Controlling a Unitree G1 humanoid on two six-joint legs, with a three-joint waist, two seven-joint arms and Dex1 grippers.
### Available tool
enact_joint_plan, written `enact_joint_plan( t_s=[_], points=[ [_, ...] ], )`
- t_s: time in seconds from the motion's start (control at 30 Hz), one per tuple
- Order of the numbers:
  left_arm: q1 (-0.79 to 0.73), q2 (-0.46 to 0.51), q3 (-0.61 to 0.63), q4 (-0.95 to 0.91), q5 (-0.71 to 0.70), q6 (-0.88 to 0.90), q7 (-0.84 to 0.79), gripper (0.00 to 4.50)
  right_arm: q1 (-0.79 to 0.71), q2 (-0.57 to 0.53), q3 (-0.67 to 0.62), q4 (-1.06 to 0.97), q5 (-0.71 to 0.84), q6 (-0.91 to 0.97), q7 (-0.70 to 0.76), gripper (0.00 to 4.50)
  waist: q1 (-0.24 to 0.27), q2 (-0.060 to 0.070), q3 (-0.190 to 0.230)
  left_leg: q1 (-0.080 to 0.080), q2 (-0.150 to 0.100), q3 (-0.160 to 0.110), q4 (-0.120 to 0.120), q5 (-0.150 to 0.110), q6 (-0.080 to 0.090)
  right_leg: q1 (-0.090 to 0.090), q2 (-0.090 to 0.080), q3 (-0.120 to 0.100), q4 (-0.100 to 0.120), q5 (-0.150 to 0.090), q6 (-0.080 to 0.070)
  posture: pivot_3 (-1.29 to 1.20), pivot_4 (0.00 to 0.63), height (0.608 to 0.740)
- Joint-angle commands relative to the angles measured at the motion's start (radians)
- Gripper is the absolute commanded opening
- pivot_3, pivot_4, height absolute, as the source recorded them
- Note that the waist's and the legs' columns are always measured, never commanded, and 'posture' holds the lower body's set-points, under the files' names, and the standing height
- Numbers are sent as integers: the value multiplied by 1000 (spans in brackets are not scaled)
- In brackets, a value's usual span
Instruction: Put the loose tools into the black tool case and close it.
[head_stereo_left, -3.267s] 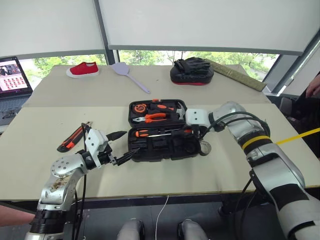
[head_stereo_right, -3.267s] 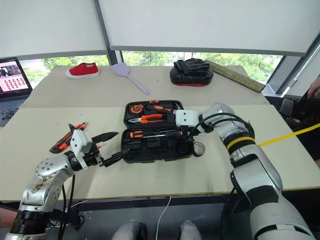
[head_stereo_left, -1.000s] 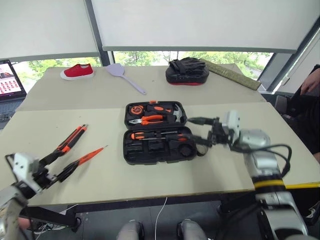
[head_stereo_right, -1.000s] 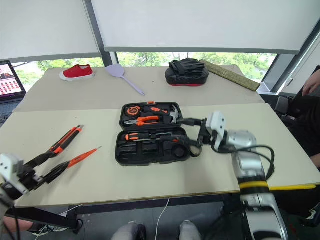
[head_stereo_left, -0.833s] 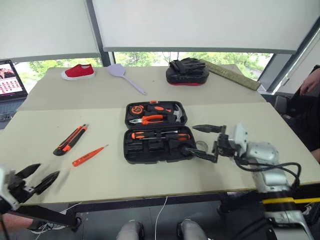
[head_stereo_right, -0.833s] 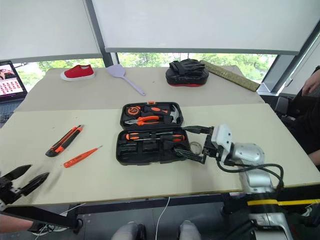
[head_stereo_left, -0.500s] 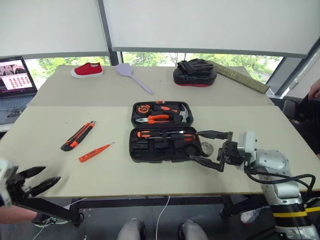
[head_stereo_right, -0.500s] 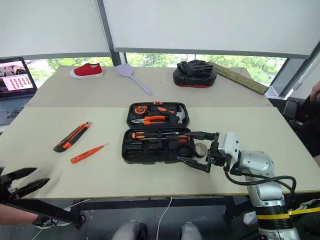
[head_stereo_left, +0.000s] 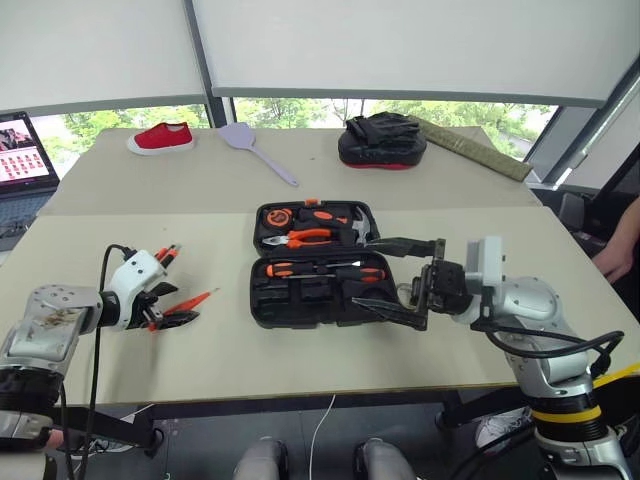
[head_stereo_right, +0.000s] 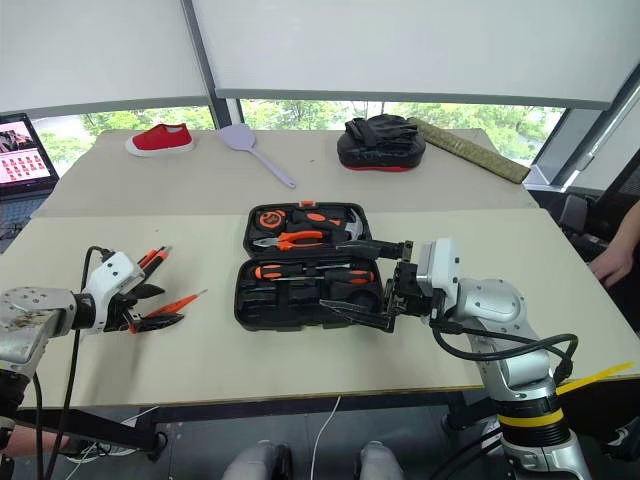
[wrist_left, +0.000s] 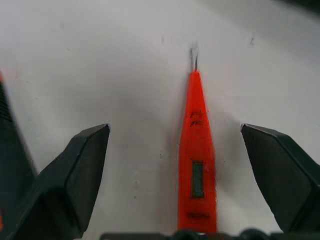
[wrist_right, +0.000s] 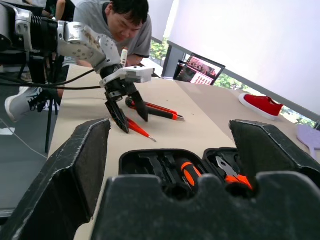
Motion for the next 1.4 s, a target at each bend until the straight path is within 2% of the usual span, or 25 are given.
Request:
enact_joint_plan(
  t_s=[0.03,0.2,0.23,0.33,0.43,0.53,0.63,0.77,0.87,1.13,1.4],
  points=[
    [10,27,-14,16,40,-19,-23,2539,10,-23,-36,-35,10,3,-15,4500,0,0,0,0,0,0,0,0,0,0,0,0,0,0,0,0,150,740],
    [33,40,-29,53,73,-157,-84,624,24,-33,-44,-39,9,-2,-30,4500,-5,0,0,1,2,-1,1,0,0,0,0,0,0,0,0,0,150,740],
    [23,27,-19,65,68,-170,-76,394,27,-35,-46,-40,8,-3,-30,4500,-6,0,0,1,2,-1,1,0,0,-1,0,0,1,0,-1,0,150,740],
    [-27,-32,34,74,3,-194,-74,399,35,-44,-55,-38,10,-6,-31,4500,-4,0,0,1,2,0,1,0,0,0,0,0,1,1,-2,0,150,740],
    [-84,-51,58,-4,-73,-240,-178,399,43,-62,-75,-25,5,-14,-30,4500,9,-2,1,0,1,0,2,1,0,0,0,0,1,1,-1,0,150,740],
    [-186,-63,37,-100,-106,-212,-226,399,52,-103,-103,7,-1,-6,-16,4500,18,-6,3,-2,1,-1,3,1,0,0,0,-1,1,1,-1,0,150,740],
    [-295,-118,-62,-206,-102,-83,-239,399,51,-157,-131,80,-13,-9,11,4500,25,-6,3,-2,-1,-1,3,1,0,2,-2,0,-1,2,1,0,150,740],
    [-377,-227,-203,-216,11,-57,-180,399,42,-188,-121,114,-25,-4,27,4500,17,-5,3,0,-4,0,4,1,2,5,-2,2,-2,2,5,0,150,740],
    [-423,-276,-251,-166,72,-72,-152,399,56,-195,-127,110,-20,8,25,4500,5,-6,3,-1,-2,-1,4,2,2,3,1,3,-1,2,4,0,150,740],
    [-516,-288,-383,-30,235,-116,-198,399,128,-207,-168,81,-16,10,3,4500,9,-6,4,-1,-2,-2,5,2,2,2,1,3,0,1,5,0,150,740],
    [-548,-332,-402,28,281,-147,-214,399,151,-199,-177,57,-8,19,-19,4500,12,-6,4,-2,-2,-2,6,2,2,3,1,3,0,1,6,0,150,740]
  ],
)
